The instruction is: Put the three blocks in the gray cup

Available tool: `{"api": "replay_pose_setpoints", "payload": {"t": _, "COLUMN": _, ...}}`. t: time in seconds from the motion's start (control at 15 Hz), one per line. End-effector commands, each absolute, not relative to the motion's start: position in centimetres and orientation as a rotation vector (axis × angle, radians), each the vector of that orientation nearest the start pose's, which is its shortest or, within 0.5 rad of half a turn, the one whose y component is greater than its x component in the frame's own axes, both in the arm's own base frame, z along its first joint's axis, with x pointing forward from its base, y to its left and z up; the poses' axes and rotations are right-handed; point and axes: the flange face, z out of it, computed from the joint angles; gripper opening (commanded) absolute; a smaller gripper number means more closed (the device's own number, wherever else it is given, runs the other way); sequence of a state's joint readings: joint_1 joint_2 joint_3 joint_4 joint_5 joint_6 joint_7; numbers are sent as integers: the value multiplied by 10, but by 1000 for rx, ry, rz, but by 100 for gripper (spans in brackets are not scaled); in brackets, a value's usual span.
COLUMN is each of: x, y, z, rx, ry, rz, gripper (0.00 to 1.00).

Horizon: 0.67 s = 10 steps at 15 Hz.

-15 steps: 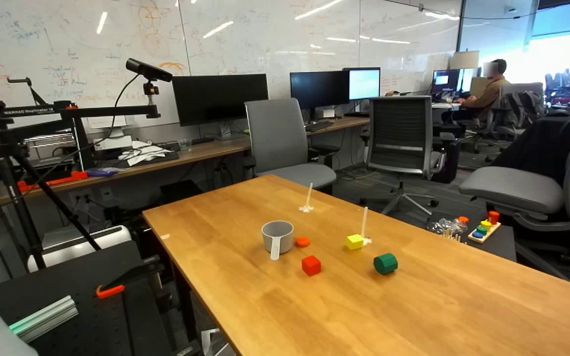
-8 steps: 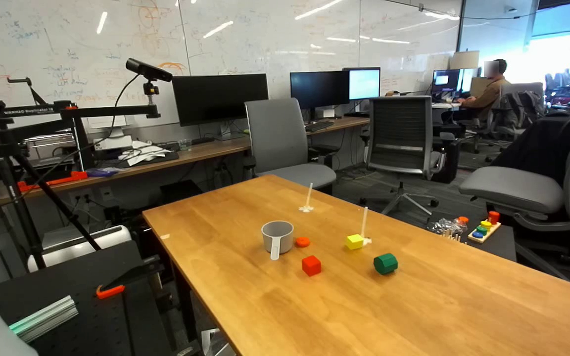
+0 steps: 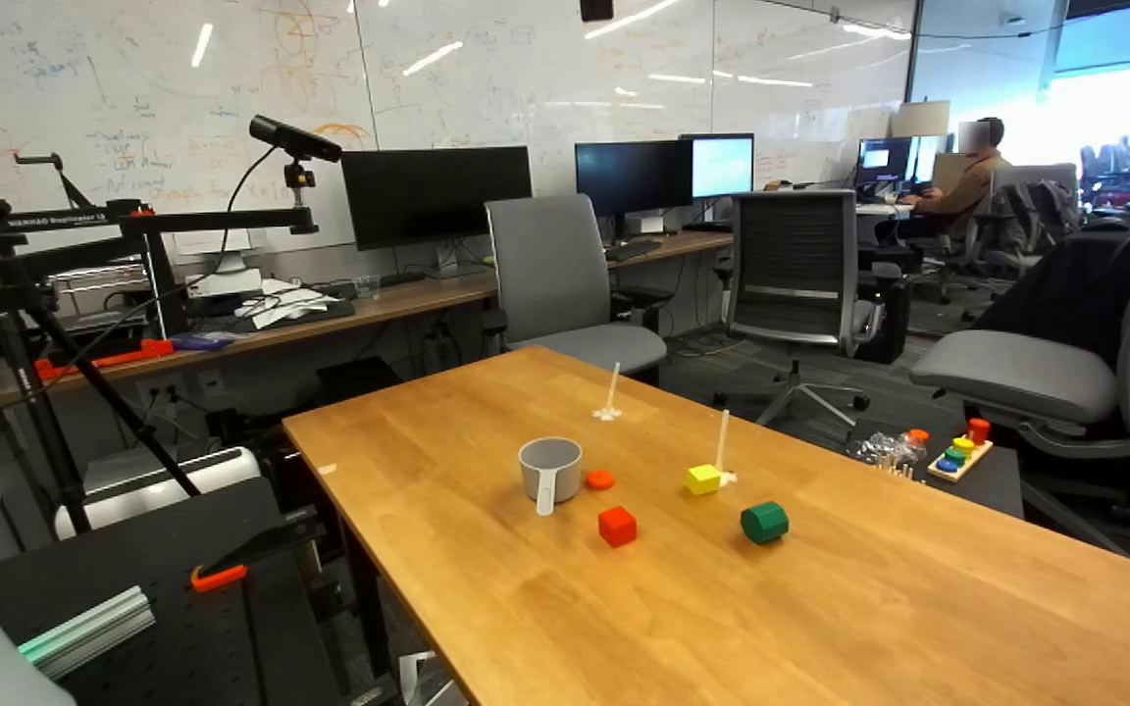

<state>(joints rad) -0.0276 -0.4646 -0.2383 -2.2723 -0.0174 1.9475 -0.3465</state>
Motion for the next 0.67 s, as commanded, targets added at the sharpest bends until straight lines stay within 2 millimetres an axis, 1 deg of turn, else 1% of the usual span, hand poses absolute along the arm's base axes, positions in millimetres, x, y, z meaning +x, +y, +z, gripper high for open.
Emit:
{"api": "replay_pose_setpoints", "payload": {"t": 0.0, "x": 475, "y": -85, "z": 516, "rx": -3092, "ry": -249, "rz": -238, "gripper": 100}}
{"api": "replay_pose_setpoints", "payload": {"t": 0.27, "x": 529, "y": -29, "z": 459, "rx": -3131, "ry": -300, "rz": -166, "gripper": 100}}
{"api": "replay_pose_setpoints", "payload": {"t": 0.33, "x": 540, "y": -18, "z": 446, "rx": -3146, "ry": -271, "rz": -131, "gripper": 100}}
{"api": "replay_pose_setpoints", "payload": {"t": 0.4, "x": 548, "y": -8, "z": 438, "rx": -3165, "ry": -242, "rz": -98, "gripper": 100}}
{"api": "replay_pose_setpoints", "payload": {"t": 0.47, "x": 522, "y": -21, "z": 443, "rx": -3141, "ry": -294, "rz": -113, "gripper": 100}}
{"api": "replay_pose_setpoints", "payload": {"t": 0.53, "x": 531, "y": -12, "z": 432, "rx": -3147, "ry": -278, "rz": -86, "gripper": 100}}
{"api": "replay_pose_setpoints", "payload": {"t": 0.6, "x": 538, "y": -7, "z": 426, "rx": -3149, "ry": -270, "rz": -71, "gripper": 100}}
